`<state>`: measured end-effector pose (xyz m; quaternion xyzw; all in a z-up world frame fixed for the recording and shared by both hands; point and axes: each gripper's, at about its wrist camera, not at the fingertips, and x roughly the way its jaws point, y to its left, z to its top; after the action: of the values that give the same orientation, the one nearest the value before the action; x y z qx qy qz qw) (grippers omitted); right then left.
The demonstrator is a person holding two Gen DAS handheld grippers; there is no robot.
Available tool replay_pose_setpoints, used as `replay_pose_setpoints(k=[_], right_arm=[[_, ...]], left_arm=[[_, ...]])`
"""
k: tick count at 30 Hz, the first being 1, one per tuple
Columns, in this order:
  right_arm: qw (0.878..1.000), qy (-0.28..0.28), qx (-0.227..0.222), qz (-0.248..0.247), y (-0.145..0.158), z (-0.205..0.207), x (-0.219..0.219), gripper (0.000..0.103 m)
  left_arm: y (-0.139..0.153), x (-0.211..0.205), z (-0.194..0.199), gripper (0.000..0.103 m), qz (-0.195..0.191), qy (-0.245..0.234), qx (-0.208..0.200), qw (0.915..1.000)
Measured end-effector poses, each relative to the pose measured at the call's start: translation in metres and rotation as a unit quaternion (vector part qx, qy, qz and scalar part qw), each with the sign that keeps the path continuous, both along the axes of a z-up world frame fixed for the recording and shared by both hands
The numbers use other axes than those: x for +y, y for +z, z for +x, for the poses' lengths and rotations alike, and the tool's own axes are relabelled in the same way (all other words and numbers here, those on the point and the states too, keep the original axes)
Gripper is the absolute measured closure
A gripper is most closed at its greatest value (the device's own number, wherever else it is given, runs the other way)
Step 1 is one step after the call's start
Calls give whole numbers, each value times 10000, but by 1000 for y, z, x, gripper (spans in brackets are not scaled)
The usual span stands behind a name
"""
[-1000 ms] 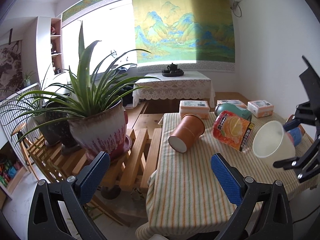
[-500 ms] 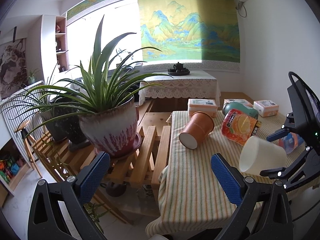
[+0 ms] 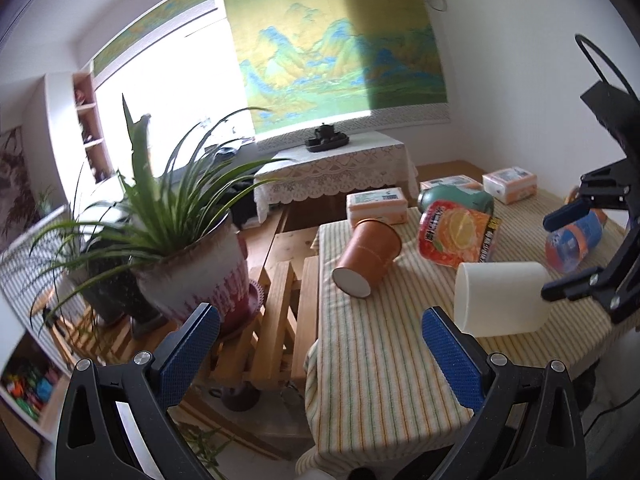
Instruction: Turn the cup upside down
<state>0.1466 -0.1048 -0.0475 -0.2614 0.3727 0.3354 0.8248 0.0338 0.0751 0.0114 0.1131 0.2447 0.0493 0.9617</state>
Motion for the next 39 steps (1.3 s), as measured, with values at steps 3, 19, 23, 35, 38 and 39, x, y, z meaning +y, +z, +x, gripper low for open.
replay_pose_setpoints(k=[3, 19, 23, 35, 38, 39], right_arm=[[9977, -493, 102, 456, -2, -2, -27, 27], [9529, -2477, -228, 1737, -11, -48, -131, 27], [9463, -2677, -278, 1790, -14, -56, -145, 27], [9338, -2986, -89, 1972, -36, -64, -169, 27], [9314, -3038, -111, 2003, -37, -65, -173, 27], [9310, -3051, -118, 2000, -38, -66, -174, 27]], left_arm=[[-1, -18, 3, 1, 327, -363, 48, 9988], [-11, -117, 29, 1, 1314, -2101, 844, 9651], [-19, -129, 37, 1, 1678, -2369, 1124, 9503], [-40, -164, 48, 1, 3167, -3041, 1630, 8836], [-42, -173, 50, 1, 3327, -3180, 1713, 8711], [-42, -176, 52, 1, 3345, -3247, 1751, 8672]])
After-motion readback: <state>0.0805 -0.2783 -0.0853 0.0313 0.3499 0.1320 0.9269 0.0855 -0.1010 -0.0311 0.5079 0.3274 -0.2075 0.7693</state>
